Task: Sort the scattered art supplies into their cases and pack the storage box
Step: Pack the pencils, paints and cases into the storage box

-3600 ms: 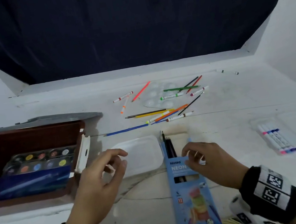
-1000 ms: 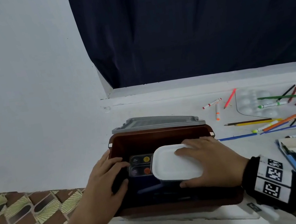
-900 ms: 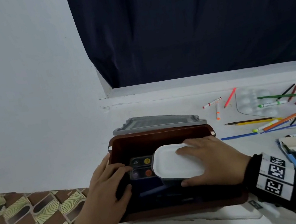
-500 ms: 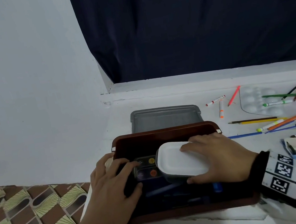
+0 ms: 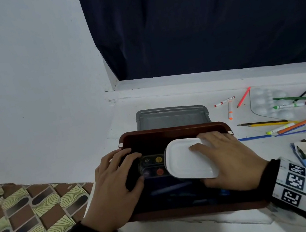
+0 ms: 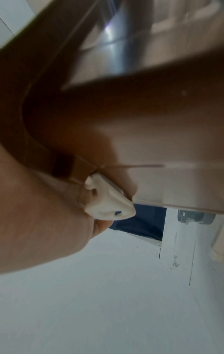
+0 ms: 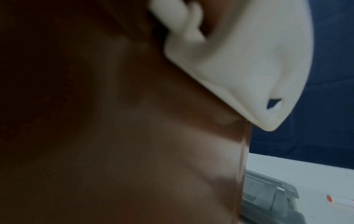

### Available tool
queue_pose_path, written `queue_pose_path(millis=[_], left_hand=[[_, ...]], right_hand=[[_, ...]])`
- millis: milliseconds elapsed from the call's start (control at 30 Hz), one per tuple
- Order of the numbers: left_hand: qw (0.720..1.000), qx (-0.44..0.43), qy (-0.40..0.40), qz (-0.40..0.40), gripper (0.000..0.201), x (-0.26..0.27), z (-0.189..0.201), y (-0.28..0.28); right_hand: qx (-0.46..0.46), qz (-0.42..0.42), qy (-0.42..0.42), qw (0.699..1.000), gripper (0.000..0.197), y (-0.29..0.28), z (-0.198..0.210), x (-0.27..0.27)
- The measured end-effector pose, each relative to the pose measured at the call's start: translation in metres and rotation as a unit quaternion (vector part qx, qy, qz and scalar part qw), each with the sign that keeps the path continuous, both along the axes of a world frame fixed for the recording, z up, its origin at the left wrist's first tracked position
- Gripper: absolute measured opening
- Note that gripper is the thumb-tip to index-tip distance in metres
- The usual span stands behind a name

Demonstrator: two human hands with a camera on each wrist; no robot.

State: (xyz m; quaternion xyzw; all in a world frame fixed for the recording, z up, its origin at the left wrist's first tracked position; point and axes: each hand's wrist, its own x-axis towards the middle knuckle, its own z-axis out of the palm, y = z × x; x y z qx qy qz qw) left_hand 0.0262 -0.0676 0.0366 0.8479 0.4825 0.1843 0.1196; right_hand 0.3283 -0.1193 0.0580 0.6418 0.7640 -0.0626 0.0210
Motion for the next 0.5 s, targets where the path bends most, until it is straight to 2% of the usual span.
queue_pose_path(millis=[233,300,400,500], left_hand=[[0.999,-0.004,-0.042,0.004,0.047,0.000,0.000,-0.001],[0.999,-0.003,-0.050,0.005,0.046,0.000,0.001,-0.001],[0.997,-0.005,-0.072,0.010,0.045,0.000,0.001,-0.002],[0.992,-0.014,-0.124,0.018,0.042,-0.002,-0.002,-0.001]], right_hand=[[-0.003,0.012,-0.034,0.999,0.081,0.002,0.005,0.002],[0.003,0.021,-0.019,1.000,0.081,0.003,0.004,0.003],[0.022,0.026,0.030,0.999,0.082,0.003,0.001,0.008],[0.091,-0.010,0.160,0.983,0.072,-0.003,0.000,0.012]])
